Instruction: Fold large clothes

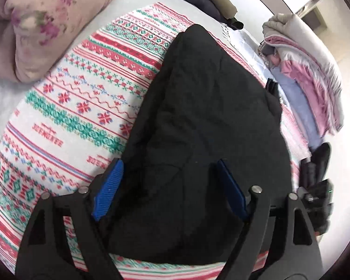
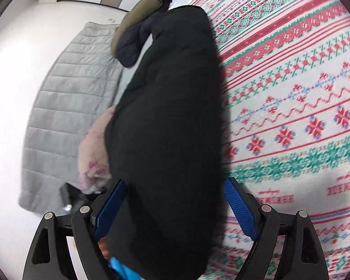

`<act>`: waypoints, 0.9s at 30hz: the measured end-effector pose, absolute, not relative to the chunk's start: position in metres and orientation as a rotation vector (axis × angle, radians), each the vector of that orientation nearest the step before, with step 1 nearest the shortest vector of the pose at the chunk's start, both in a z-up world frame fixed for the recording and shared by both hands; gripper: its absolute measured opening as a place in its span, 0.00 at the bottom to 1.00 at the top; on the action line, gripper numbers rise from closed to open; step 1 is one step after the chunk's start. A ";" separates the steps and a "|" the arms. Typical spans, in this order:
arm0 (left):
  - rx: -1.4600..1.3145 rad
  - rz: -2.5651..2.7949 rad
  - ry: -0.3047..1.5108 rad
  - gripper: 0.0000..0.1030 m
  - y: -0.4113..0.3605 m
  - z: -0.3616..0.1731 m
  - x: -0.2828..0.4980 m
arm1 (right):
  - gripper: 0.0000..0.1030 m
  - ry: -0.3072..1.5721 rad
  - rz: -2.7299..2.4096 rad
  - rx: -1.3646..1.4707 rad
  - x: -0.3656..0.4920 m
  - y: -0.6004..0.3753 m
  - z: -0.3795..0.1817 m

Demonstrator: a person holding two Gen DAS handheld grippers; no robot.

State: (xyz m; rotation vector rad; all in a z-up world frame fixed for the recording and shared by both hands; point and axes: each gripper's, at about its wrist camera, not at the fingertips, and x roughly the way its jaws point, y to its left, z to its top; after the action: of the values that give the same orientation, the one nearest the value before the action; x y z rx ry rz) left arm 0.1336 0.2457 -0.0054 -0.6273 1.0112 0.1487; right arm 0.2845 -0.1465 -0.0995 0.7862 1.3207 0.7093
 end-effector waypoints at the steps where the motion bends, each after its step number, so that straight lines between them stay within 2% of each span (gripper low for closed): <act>1: -0.633 0.153 1.013 0.82 0.245 -0.007 0.134 | 0.85 1.319 0.714 0.795 0.283 -0.147 -0.100; 5: -0.670 0.142 1.041 0.88 0.248 -0.018 0.136 | 0.86 1.352 0.725 0.805 0.283 -0.140 -0.111; 8: -0.829 0.079 1.052 0.90 0.261 -0.040 0.134 | 0.90 1.365 0.725 0.845 0.283 -0.135 -0.116; 16: -0.849 0.034 1.040 0.90 0.252 -0.043 0.137 | 0.99 1.349 0.728 0.813 0.283 -0.110 -0.118; 18: -0.874 0.030 1.033 0.84 0.251 -0.043 0.137 | 1.00 1.330 0.726 0.777 0.282 -0.100 -0.115; 21: -0.914 0.043 1.021 0.71 0.254 -0.044 0.133 | 0.94 1.283 0.704 0.641 0.278 -0.087 -0.102; 23: -0.926 0.043 1.008 0.60 0.253 -0.042 0.130 | 0.82 1.259 0.705 0.574 0.275 -0.082 -0.090; 27: -0.917 0.060 0.978 0.49 0.241 -0.032 0.127 | 0.71 1.193 0.725 0.462 0.270 -0.077 -0.066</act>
State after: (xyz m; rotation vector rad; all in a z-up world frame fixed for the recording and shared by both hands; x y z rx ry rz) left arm 0.1274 0.2408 -0.0323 -0.9174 0.9778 0.0598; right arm 0.2702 -0.0766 -0.0662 0.4616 1.1929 0.7246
